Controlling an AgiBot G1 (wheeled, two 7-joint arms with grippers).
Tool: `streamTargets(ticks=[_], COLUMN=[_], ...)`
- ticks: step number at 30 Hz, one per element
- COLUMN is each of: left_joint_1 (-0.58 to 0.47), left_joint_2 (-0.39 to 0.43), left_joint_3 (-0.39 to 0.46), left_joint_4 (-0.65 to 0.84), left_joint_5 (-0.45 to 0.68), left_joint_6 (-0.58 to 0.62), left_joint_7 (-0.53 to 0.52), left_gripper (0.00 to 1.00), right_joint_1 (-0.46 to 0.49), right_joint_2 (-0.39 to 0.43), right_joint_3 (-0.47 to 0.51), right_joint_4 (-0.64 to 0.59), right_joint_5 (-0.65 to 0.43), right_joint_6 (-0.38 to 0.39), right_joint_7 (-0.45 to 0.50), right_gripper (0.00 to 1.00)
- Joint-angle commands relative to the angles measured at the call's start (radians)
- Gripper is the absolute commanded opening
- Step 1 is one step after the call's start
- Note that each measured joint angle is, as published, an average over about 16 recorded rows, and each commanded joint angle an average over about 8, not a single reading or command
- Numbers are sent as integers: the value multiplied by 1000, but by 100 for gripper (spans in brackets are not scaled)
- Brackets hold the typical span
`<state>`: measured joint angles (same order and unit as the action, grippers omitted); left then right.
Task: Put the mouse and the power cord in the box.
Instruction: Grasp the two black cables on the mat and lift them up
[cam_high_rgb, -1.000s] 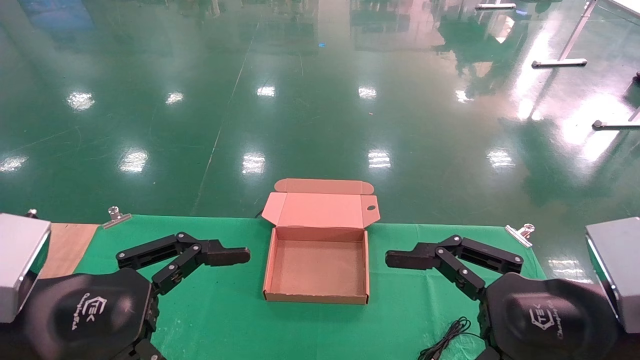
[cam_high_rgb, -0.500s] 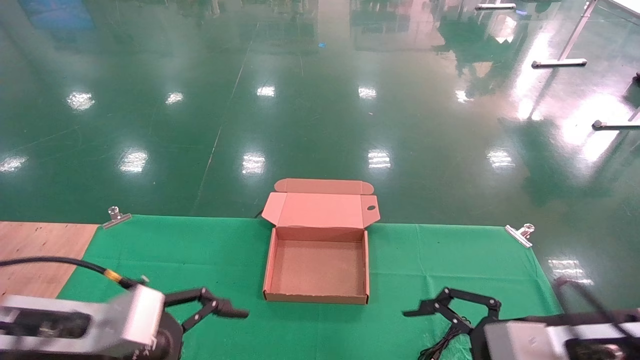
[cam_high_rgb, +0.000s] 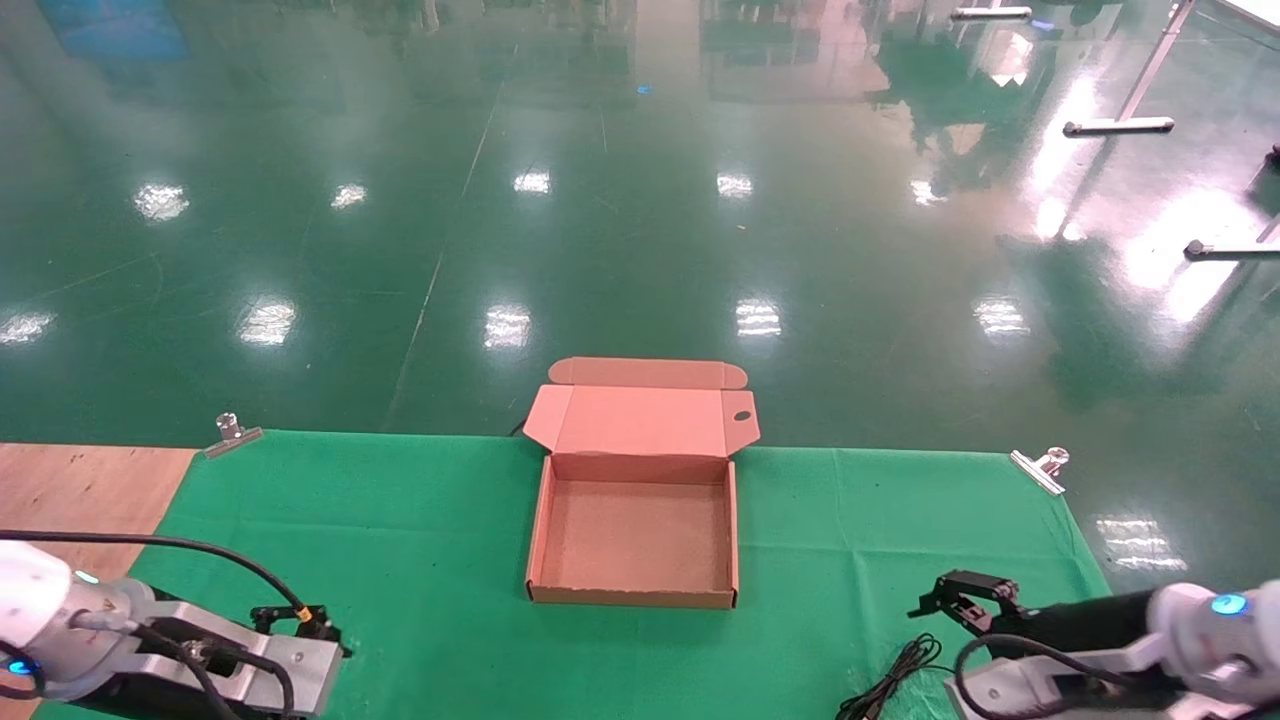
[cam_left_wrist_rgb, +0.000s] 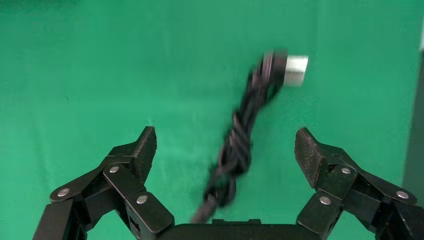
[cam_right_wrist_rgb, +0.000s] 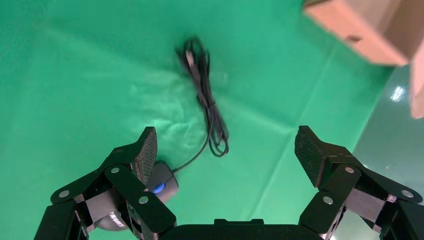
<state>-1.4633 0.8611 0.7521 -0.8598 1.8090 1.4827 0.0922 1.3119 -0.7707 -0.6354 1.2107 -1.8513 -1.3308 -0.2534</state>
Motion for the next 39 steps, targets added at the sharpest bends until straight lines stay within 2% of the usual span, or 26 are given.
streamTargets(ticks=[1, 7, 14, 16, 19, 22, 23, 24, 27, 39], left_joint_1=[-16, -34, -55, -61, -72, -83, -86, -89, -98, -122], left_joint_2=[32, 107, 164, 173, 184, 192, 194, 197, 204, 230], left_joint_3=[28, 43, 43, 43, 44, 42, 41, 39, 36, 31], left_joint_4=[65, 290, 490, 536, 593, 640, 653, 665, 697, 781], left_joint_5=[55, 71, 66, 68, 70, 69, 67, 66, 61, 54], left_joint_6=[-14, -58, -107, -121, -140, -159, -164, -168, -177, -188], left_joint_7=[37, 153, 272, 300, 335, 363, 372, 380, 403, 452], left_gripper=[100, 100, 100, 100, 98, 62, 50, 37, 2, 0], right_joint_1=[1, 21, 62, 73, 90, 108, 115, 122, 139, 187], right_joint_2=[-26, -128, -245, -274, -309, -335, -342, -347, -360, -382], right_joint_3=[-22, -51, -69, -72, -74, -74, -74, -73, -72, -67], right_joint_4=[-32, -243, -463, -517, -591, -656, -677, -695, -746, -893], right_joint_5=[-60, -106, -105, -102, -97, -91, -89, -87, -81, -68], right_joint_6=[30, 112, 156, 164, 175, 180, 181, 181, 179, 175], right_joint_7=[-26, -146, -265, -293, -332, -368, -379, -390, -421, -519], right_gripper=[100, 100, 99, 84, 47, 10, 4, 0, 0, 0])
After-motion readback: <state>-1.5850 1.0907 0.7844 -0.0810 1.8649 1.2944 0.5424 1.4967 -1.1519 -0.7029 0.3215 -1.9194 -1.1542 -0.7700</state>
